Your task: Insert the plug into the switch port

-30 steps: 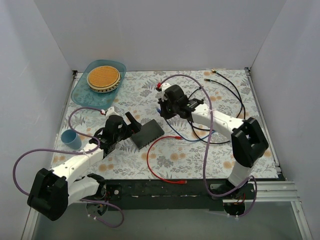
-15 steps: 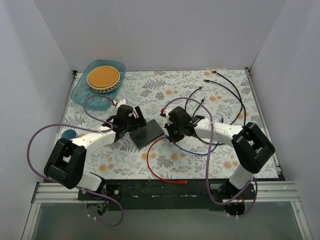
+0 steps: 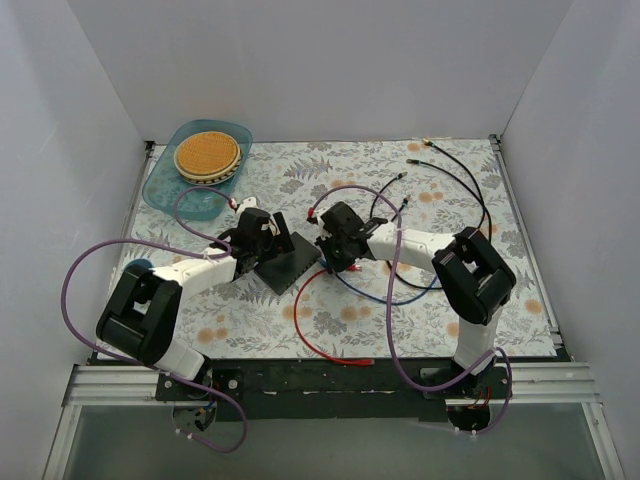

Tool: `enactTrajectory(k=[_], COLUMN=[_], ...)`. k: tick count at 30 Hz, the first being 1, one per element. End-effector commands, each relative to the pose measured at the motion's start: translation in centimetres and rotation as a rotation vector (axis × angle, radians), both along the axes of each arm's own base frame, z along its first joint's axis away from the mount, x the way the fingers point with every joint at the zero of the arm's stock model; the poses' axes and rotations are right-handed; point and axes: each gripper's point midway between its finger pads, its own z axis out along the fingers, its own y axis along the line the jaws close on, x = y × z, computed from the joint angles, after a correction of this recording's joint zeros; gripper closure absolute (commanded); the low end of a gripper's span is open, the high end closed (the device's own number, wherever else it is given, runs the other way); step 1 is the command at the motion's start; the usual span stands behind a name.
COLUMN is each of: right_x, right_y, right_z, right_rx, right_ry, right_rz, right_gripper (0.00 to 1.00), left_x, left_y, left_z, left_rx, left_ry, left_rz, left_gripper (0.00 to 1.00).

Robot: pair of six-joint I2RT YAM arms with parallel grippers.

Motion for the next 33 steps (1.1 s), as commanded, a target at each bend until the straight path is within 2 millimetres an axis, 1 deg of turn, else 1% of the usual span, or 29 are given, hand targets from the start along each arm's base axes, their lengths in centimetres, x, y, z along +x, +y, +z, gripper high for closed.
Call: enactTrajectory(k=[1, 4, 6, 7, 8, 9, 10, 11, 12, 14, 15, 16, 18, 19, 20, 21, 22, 23, 27, 29, 33], right_x=[1.2, 0.8, -0.1, -0.1, -0.5, -1.2, -1.3, -1.8, -2.6, -3.4, -3.7, -4.0, -4.5, -4.6, -4.7, -5.1, -5.2, -5.4, -6.2, -6.5, -6.5], right_y=[1.8, 1.8, 1.3, 1.2, 1.2, 0.7, 1.0, 1.1, 1.3, 1.4, 2.0, 2.1, 2.6, 2.8, 3.1, 3.6, 3.9, 4.2, 5.6, 5.9, 6.4], right_z=[2.0, 2.4, 1.9, 2.4, 2.5, 2.1, 3.1, 3.3, 3.8, 4.2, 4.5, 4.5, 4.5, 4.3, 3.9, 3.9, 3.7, 3.2, 2.7, 2.3, 2.1], right_rx=[0.039, 0.033, 0.015, 0.019, 0.022, 0.014, 0.048, 0.062, 0.103, 0.118, 0.133, 0.139, 0.143, 0.141, 0.130, 0.127, 0.124, 0.114, 0.107, 0.103, 0.096], right_ry=[-0.047, -0.061, -0.056, -0.075, -0.079, -0.072, -0.094, -0.098, -0.111, -0.127, -0.142, -0.144, -0.151, -0.148, -0.144, -0.145, -0.145, -0.134, -0.131, -0.120, -0.139], right_rz=[0.034, 0.046, 0.057, 0.060, 0.071, 0.075, 0.083, 0.098, 0.118, 0.135, 0.148, 0.148, 0.161, 0.163, 0.167, 0.182, 0.188, 0.189, 0.213, 0.213, 0.199], right_gripper=[0.99, 0.99, 0.99, 0.99, 0.99, 0.99, 0.99, 0.99, 0.99, 0.99, 0.99, 0.99, 0.99, 0.99, 0.99, 0.99, 0.99, 0.99, 0.99, 0.99, 0.99], left_x=[0.6, 0.7, 0.8, 1.1, 1.3, 1.5, 1.8, 2.0, 2.6, 2.5, 3.2, 3.4, 3.6, 3.6, 3.7, 3.8, 3.6, 3.6, 2.9, 2.4, 1.7], left_y=[0.8, 1.4, 1.8, 2.3, 2.5, 2.6, 2.8, 2.8, 2.7, 2.7, 2.2, 1.8, 1.5, 0.9, 0.8, 0.6, 0.2, 0.0, -0.1, -0.1, -0.1], left_z=[1.8, 1.9, 1.9, 2.1, 2.3, 2.5, 2.7, 2.8, 2.9, 2.2, 2.7, 2.9, 2.4, 2.5, 2.2, 2.0, 1.7, 1.6, 0.7, 0.2, -0.1], left_rx=[0.018, 0.036, 0.059, 0.073, 0.072, 0.074, 0.069, 0.065, 0.053, 0.064, 0.050, 0.041, 0.046, 0.033, 0.034, 0.033, 0.024, 0.018, 0.004, -0.005, -0.027], left_ry=[-0.056, -0.066, -0.071, -0.076, -0.083, -0.092, -0.100, -0.103, -0.114, -0.099, -0.130, -0.134, -0.134, -0.137, -0.136, -0.138, -0.134, -0.138, -0.123, -0.109, -0.092], left_rz=[0.022, 0.042, 0.050, 0.068, 0.072, 0.072, 0.074, 0.071, 0.048, 0.017, 0.005, -0.017, -0.049, -0.077, -0.090, -0.104, -0.129, -0.137, -0.153, -0.155, -0.148], left_gripper=[0.02, 0.02, 0.02, 0.02, 0.02, 0.02, 0.02, 0.02, 0.02, 0.02, 0.02, 0.02, 0.02, 0.02, 0.03, 0.04, 0.04, 0.05, 0.07, 0.08, 0.10])
